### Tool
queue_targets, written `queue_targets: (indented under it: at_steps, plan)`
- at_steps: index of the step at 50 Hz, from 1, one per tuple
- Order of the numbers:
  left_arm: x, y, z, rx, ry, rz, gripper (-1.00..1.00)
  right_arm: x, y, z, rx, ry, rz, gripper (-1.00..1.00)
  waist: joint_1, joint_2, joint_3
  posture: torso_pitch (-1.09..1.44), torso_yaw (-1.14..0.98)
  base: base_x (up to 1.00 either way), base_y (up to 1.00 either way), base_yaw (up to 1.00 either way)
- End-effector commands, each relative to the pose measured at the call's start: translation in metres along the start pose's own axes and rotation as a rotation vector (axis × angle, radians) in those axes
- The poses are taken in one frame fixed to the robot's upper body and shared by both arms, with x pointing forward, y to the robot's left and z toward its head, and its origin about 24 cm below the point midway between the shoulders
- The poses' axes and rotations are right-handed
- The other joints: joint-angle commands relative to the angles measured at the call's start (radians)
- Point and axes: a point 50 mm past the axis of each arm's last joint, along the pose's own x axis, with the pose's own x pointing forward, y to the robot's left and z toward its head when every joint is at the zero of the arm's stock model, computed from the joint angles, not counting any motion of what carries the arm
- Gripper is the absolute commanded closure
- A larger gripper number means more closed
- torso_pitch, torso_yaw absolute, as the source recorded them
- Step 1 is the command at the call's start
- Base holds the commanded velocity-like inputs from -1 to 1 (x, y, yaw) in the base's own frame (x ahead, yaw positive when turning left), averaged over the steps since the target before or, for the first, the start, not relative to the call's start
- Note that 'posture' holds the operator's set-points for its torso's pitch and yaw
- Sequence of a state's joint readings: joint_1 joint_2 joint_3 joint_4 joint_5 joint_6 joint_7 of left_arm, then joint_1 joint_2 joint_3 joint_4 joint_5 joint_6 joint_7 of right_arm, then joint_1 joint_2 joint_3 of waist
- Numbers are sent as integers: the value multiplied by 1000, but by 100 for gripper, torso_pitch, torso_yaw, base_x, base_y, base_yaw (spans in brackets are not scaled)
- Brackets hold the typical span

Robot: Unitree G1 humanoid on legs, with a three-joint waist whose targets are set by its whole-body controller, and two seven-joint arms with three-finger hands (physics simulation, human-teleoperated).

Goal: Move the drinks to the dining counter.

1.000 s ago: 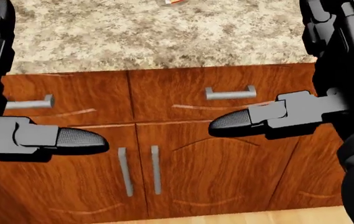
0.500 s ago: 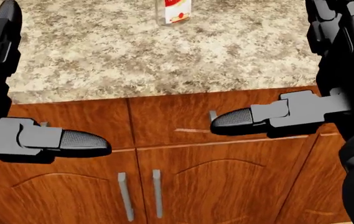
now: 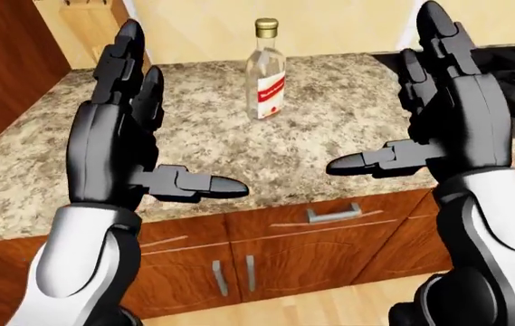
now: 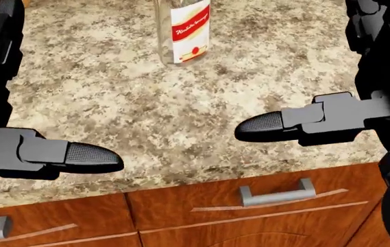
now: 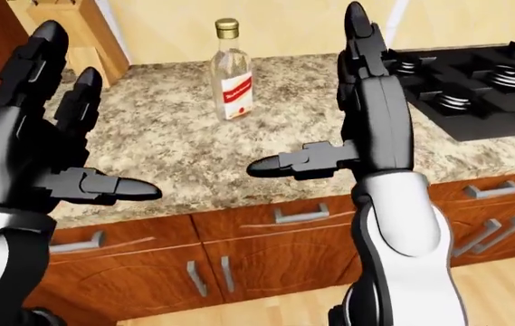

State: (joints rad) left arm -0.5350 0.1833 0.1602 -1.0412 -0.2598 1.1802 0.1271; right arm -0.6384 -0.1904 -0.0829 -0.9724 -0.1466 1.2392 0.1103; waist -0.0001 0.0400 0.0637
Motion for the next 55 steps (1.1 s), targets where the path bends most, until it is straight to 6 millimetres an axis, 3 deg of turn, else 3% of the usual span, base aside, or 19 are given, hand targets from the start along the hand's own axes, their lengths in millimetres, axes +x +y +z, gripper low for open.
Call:
queue_targets:
  at_steps: [1, 2, 3, 4, 5, 6, 7, 8, 9, 14, 17, 18, 22, 28, 44, 48, 55]
  plan:
    - [0, 0, 6, -1, -40, -2, -100, -1, -2, 7, -8, -53, -16, -100, 0, 0, -6, 0, 0, 0, 0, 0]
    - [0, 0, 6, -1, -41, -3, -100, -1, -2, 8, -7, -53, -16, -100, 2, -10, -1, 0, 0, 0, 0, 0]
    - [0, 0, 6, -1, -41, -3, -100, -2, -1, 9, -7, -57, -12, -100, 0, -19, -9, 0, 0, -33, 0, 0]
    - [0, 0, 7, 0, -42, -2, -100, -1, -2, 9, -6, -57, -14, -100, -8, -44, -36, 0, 0, -43, 0, 0]
    - [1, 0, 7, 0, -43, -3, -100, -1, -2, 9, -5, -57, -14, -100, -14, -72, -41, 0, 0, -42, 0, 0]
    - [1, 0, 7, 0, -44, -3, -100, -1, -2, 9, -5, -56, -14, -100, -10, -92, -61, 0, 0, -42, 0, 0]
    - [1, 0, 7, -1, -44, -3, -100, -1, -2, 9, -9, -58, -18, -100, -9, -77, -18, 0, 0, 0, 0, 0]
    - [1, 0, 7, 0, -43, -3, -100, -1, -2, 9, -6, -57, -18, -100, -12, -80, -1, 0, 0, 0, 0, 0]
    - [0, -1, 7, -1, -43, -3, -100, -1, -2, 9, -7, -55, -19, -100, -14, -71, -8, 0, 0, 0, 0, 0]
    - [0, -1, 6, 1, -41, -5, -100, -1, -2, 7, -3, -45, -20, -100, -9, -48, 2, 0, 0, 0, 0, 0]
    - [1, -1, 7, 1, -42, -5, -100, -2, -3, 8, -4, -49, -21, -100, -17, 13, -23, 0, 0, 0, 0, 0]
    - [1, -1, 8, 0, -43, -5, -100, -2, -3, 8, -4, -49, -22, -100, -11, -21, -16, 0, 0, 0, 0, 0]
    - [2, -3, 8, 3, -43, -10, -100, -2, -4, 7, -6, -49, -24, -100, -1, -46, -36, 0, 0, 0, 0, 0]
    - [3, -5, 9, 7, -42, -15, -100, -1, -3, 7, -9, -49, -24, -100, 7, -44, -46, 0, 0, 0, 0, 0]
    - [16, -22, 13, 80, -37, -34, -100, -4, -8, 8, -17, -45, -44, -100, 6, -44, -38, 0, 0, 0, 0, 0]
    - [28, -24, 13, 100, -26, -36, -100, -7, -9, 11, -18, -50, -45, -100, 9, -49, -35, 0, 0, 0, 0, 0]
    - [45, -35, 30, 111, -54, -47, -100, -7, -10, 16, -18, -59, -44, -100, 10, -56, -28, 0, 0, 0, 0, 0]
